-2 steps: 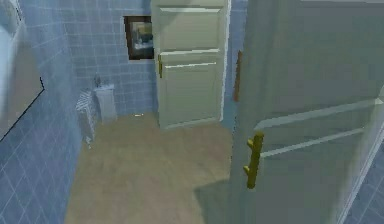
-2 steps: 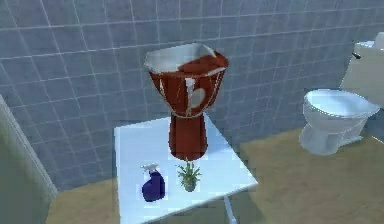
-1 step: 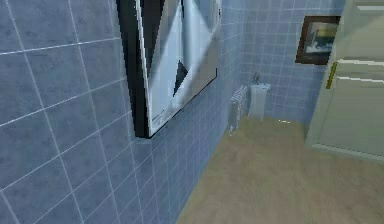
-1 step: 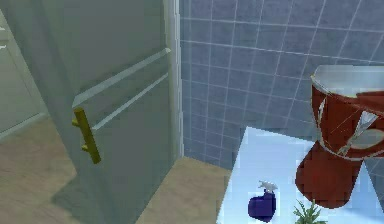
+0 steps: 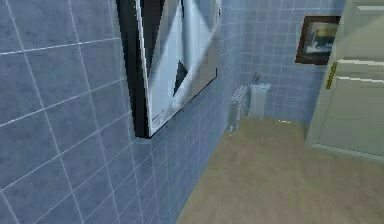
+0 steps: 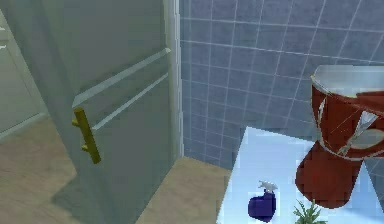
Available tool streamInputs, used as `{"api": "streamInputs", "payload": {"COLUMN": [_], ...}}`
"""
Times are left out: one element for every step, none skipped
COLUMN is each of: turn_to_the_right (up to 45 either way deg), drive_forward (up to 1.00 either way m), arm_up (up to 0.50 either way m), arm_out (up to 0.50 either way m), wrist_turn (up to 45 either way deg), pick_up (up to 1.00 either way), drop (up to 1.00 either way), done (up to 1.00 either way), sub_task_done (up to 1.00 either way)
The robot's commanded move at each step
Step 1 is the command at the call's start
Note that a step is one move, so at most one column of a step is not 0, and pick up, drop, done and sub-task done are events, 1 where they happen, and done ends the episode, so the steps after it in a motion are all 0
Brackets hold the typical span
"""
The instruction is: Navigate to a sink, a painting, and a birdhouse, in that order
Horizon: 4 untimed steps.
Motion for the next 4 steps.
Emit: {"api": "streamInputs", "payload": {"turn_to_the_right": [30.0,3.0,0.0,36.0], "drive_forward": [0.0,0.0,0.9,0.0], "arm_up": [0.0,0.0,0.0,0.0], "arm_out": [0.0,0.0,0.0,0.0], "wrist_turn": [0.0,0.0,0.0,0.0], "pick_up": [0.0,0.0,0.0,0.0], "drop": [0.0,0.0,0.0,0.0], "done": [0.0,0.0,0.0,0.0], "sub_task_done": [0.0,0.0,0.0,0.0]}}
